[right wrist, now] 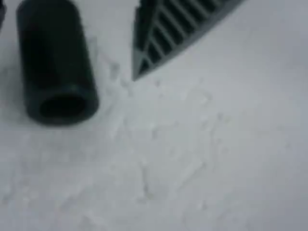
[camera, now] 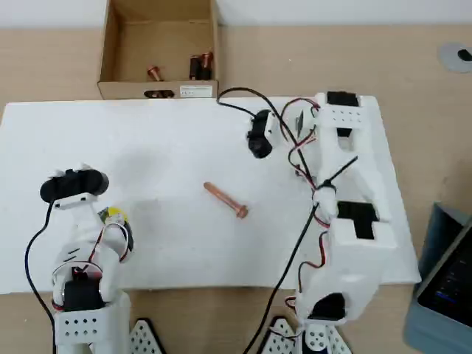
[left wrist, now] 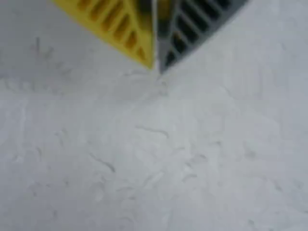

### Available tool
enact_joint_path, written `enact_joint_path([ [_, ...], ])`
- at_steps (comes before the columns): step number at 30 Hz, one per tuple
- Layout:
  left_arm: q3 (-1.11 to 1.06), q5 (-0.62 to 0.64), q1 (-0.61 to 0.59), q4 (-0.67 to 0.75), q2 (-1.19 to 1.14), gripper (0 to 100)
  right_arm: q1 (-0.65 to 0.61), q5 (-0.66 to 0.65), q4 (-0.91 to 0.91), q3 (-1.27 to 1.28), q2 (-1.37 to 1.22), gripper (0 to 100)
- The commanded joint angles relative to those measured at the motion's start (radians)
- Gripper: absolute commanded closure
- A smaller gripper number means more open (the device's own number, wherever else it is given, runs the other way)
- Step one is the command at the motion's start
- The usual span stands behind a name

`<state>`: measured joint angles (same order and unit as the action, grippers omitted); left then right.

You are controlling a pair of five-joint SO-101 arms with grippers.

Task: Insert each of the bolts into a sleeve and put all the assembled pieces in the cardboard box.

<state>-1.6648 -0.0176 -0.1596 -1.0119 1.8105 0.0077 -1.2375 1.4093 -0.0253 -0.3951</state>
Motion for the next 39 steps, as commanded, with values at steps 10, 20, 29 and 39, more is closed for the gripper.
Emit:
enact_joint_path([
  [10,0.006,-0.005,-0.002,0.005,0.01,100,-0.012,-0.005,-0.063,-0.004,-0.119,95.2],
  [20,0.006,-0.005,-0.002,0.005,0.01,100,-0.015,0.075,0.006,-0.119,-0.094,98.8],
  [29,0.006,-0.006,-0.002,0.005,0.01,100,-0.085,0.236,0.081,-0.147,0.136,98.8],
  [39,0.006,-0.005,-0.002,0.005,0.01,100,-0.147,0.569,0.127,-0.143,0.426,98.8],
])
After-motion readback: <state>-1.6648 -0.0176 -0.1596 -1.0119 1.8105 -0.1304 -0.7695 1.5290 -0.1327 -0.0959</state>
